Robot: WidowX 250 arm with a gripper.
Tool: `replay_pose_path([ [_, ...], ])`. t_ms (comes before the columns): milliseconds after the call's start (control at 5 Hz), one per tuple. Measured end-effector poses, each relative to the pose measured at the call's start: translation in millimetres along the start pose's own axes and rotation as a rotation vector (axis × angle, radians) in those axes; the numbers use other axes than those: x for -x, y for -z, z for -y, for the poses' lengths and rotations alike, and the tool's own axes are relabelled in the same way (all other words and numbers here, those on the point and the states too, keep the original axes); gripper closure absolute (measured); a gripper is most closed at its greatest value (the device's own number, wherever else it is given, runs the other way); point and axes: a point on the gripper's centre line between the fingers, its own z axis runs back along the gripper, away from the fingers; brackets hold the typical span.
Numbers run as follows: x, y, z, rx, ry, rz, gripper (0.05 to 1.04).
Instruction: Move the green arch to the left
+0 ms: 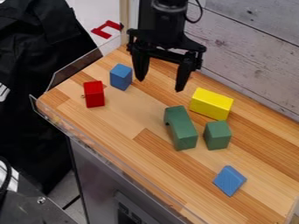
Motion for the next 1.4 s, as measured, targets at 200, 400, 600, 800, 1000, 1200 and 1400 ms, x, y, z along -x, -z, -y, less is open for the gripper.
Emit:
replay_pose_path([
  [200, 2.4, -1.2, 2.4, -0.021, -0.163, 0.018, 0.083],
  [400, 5.8, 3.1, 0.2, -0.029, -0.284, 0.014, 0.083],
  [600, 8.5, 8.7, 3.3, 0.0, -0.351, 0.013, 0.083],
  [800, 7.3, 9.2, 10.9, 0.039, -0.365, 0.021, 0.083],
  [1000, 8.0, 11.1, 16.3, 0.068, -0.377, 0.024, 0.083],
  [1200, 7.6, 12.0, 21.3, 0.099, -0.393, 0.028, 0.083],
  [1400, 8.9, 16.3, 23.2, 0.105, -0.404, 0.014, 0.083],
])
